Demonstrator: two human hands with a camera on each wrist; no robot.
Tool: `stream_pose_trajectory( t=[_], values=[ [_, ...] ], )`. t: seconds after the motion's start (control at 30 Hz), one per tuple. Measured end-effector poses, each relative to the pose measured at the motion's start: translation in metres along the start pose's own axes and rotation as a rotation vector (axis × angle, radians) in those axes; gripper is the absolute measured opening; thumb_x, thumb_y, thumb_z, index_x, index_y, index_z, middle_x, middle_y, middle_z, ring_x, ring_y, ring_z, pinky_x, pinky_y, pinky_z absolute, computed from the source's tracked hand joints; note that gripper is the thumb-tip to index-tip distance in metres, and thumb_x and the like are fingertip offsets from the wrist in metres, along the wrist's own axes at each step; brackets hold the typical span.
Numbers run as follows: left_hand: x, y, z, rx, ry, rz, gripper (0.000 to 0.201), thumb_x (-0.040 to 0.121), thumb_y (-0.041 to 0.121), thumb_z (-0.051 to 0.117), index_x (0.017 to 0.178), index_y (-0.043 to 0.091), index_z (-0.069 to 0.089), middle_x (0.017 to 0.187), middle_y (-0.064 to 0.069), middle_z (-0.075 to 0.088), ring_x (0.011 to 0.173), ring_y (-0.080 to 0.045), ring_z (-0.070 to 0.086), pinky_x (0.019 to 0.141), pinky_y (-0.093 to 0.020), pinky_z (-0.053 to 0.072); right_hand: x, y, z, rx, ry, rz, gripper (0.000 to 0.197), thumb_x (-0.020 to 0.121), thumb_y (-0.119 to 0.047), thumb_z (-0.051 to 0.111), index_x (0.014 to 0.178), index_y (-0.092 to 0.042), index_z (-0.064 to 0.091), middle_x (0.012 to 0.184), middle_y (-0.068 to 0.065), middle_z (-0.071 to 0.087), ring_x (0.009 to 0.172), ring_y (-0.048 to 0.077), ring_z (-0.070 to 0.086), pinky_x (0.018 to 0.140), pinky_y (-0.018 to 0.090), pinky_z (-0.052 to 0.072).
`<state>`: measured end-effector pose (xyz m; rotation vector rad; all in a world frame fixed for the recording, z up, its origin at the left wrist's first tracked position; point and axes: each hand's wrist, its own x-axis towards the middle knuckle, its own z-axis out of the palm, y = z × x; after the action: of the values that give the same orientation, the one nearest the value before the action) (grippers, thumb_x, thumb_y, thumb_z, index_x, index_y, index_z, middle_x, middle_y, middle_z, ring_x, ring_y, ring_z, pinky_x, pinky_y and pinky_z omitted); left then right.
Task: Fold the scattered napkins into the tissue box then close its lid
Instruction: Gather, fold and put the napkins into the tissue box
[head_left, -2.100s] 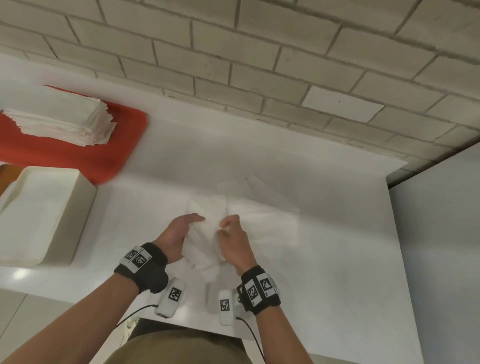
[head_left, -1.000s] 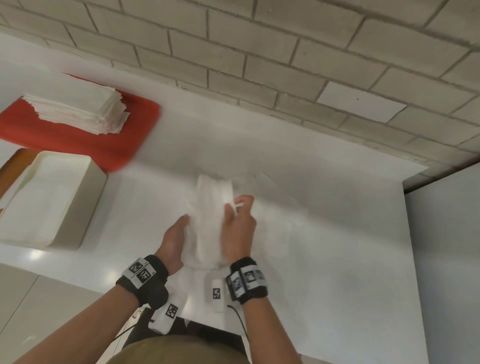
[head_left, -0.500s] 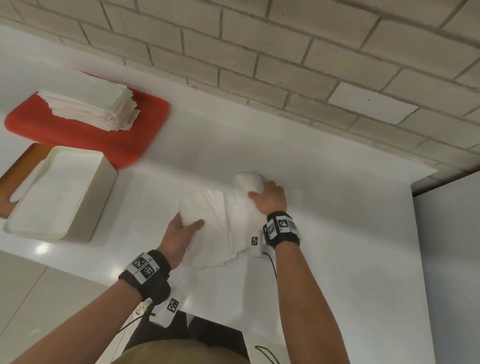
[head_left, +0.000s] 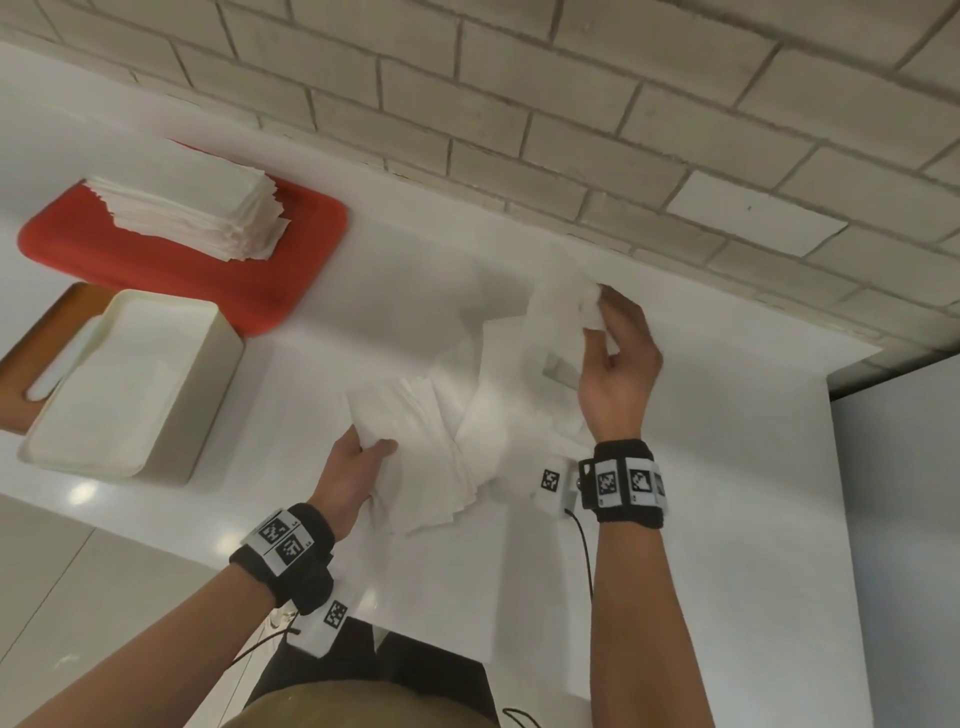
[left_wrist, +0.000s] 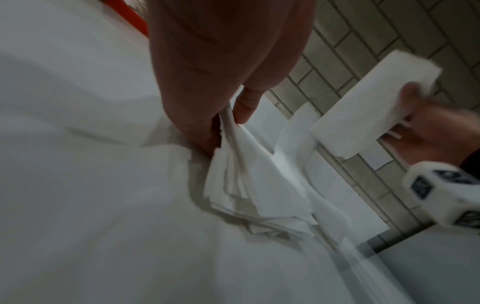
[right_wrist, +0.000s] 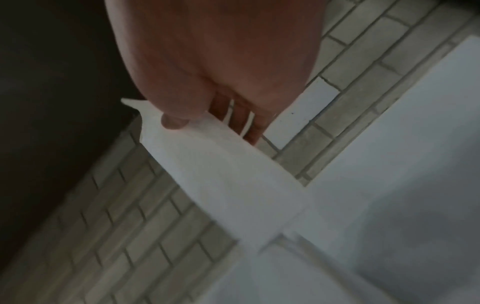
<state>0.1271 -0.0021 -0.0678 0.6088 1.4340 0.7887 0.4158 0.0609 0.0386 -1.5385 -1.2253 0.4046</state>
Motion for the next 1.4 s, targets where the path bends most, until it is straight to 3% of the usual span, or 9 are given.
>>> stream_pose_trajectory(
  t=[0.23, 0.4, 0.53, 0.67, 0.83, 1.1, 1.23, 1.33, 1.4],
  values=[
    [0.000, 0.005, -0.003, -0.055, 0.002, -0.047, 0.030, 0.114, 0.027, 0.048, 0.137, 0.017, 0.064, 0.126, -0.009, 0.076, 0.118, -0.032, 0.072, 0.096, -0.048, 0.059, -0.035, -0.068, 0.026, 0.212, -0.187, 0.162, 0.037, 0.109, -0.023, 0.065, 0.073, -0.025, 0.059, 0.060, -0.024, 0.059, 0.058, -0.008, 0.055, 0.064, 0.013, 0.045],
    [-0.005, 0.014, -0.002, -0.157, 0.027, -0.107, 0.053, 0.114, 0.052, 0.035, 0.130, 0.015, 0.069, 0.091, -0.001, 0.080, 0.083, -0.021, 0.073, 0.073, -0.038, 0.056, -0.088, -0.023, 0.110, -0.242, -0.654, 0.159, 0.035, 0.112, -0.051, 0.046, 0.128, -0.024, 0.062, 0.107, 0.015, 0.077, 0.100, 0.040, 0.072, 0.090, 0.049, 0.059],
    [-0.004, 0.013, -0.003, 0.003, -0.022, -0.027, 0.042, 0.110, 0.051, 0.050, 0.134, 0.021, 0.068, 0.121, -0.008, 0.080, 0.108, -0.029, 0.077, 0.101, -0.053, 0.059, -0.113, -0.016, 0.133, -0.395, -0.747, 0.143, 0.029, 0.115, -0.049, 0.039, 0.121, -0.022, 0.049, 0.110, 0.010, 0.072, 0.100, 0.037, 0.068, 0.085, 0.052, 0.059],
    [0.004, 0.006, -0.008, 0.157, 0.068, 0.050, 0.035, 0.106, 0.030, 0.064, 0.140, 0.021, 0.060, 0.125, -0.002, 0.075, 0.114, -0.030, 0.073, 0.102, -0.055, 0.058, -0.088, 0.013, 0.084, -0.541, -0.505, 0.195, 0.040, 0.109, -0.050, 0.049, 0.135, -0.018, 0.050, 0.128, 0.010, 0.062, 0.113, 0.034, 0.065, 0.090, 0.047, 0.056],
    [0.005, 0.010, -0.013, 0.144, 0.082, 0.060, 0.040, 0.096, 0.020, 0.069, 0.135, 0.023, 0.062, 0.124, -0.003, 0.074, 0.113, -0.029, 0.071, 0.102, -0.055, 0.058, -0.077, 0.071, 0.001, -0.987, -0.758, 0.353, 0.075, 0.095, -0.074, 0.062, 0.140, -0.014, 0.054, 0.135, 0.012, 0.066, 0.124, 0.037, 0.061, 0.101, 0.046, 0.049],
    [0.005, 0.009, -0.014, 0.121, 0.045, 0.306, 0.086, 0.097, -0.001, 0.070, 0.151, 0.046, 0.022, 0.139, 0.001, 0.056, 0.118, -0.020, 0.066, 0.098, -0.042, 0.057, -0.088, 0.001, -0.020, -0.092, -0.707, 0.234, 0.026, 0.106, -0.044, 0.066, 0.119, -0.022, 0.064, 0.111, -0.012, 0.069, 0.096, 0.002, 0.064, 0.092, 0.030, 0.049],
    [0.007, 0.007, -0.012, 0.215, 0.028, 0.293, 0.051, 0.095, -0.006, 0.061, 0.116, 0.039, 0.075, 0.123, 0.011, 0.073, 0.121, -0.028, 0.066, 0.108, -0.052, 0.054, -0.081, -0.063, 0.004, 0.395, -0.529, 0.242, 0.017, 0.109, -0.021, 0.064, 0.116, -0.006, 0.060, 0.109, 0.015, 0.070, 0.098, 0.020, 0.069, 0.090, 0.036, 0.056],
    [0.004, 0.008, -0.009, 0.083, 0.024, 0.131, 0.028, 0.102, 0.019, 0.060, 0.092, 0.023, 0.085, 0.113, 0.003, 0.080, 0.123, -0.038, 0.067, 0.114, -0.054, 0.048, -0.085, -0.068, 0.037, 0.619, -0.459, 0.362, 0.026, 0.108, -0.021, 0.064, 0.128, -0.003, 0.059, 0.121, 0.010, 0.074, 0.115, 0.022, 0.071, 0.102, 0.043, 0.059],
    [0.002, 0.010, -0.012, -0.088, -0.041, -0.009, 0.059, 0.105, 0.059, 0.049, 0.109, 0.010, 0.082, 0.121, -0.015, 0.078, 0.121, -0.045, 0.068, 0.112, -0.060, 0.049, -0.095, -0.057, 0.061, 0.596, -0.473, 0.468, 0.030, 0.109, -0.027, 0.066, 0.133, -0.009, 0.060, 0.128, 0.006, 0.074, 0.122, 0.025, 0.071, 0.106, 0.049, 0.058]
  ],
)
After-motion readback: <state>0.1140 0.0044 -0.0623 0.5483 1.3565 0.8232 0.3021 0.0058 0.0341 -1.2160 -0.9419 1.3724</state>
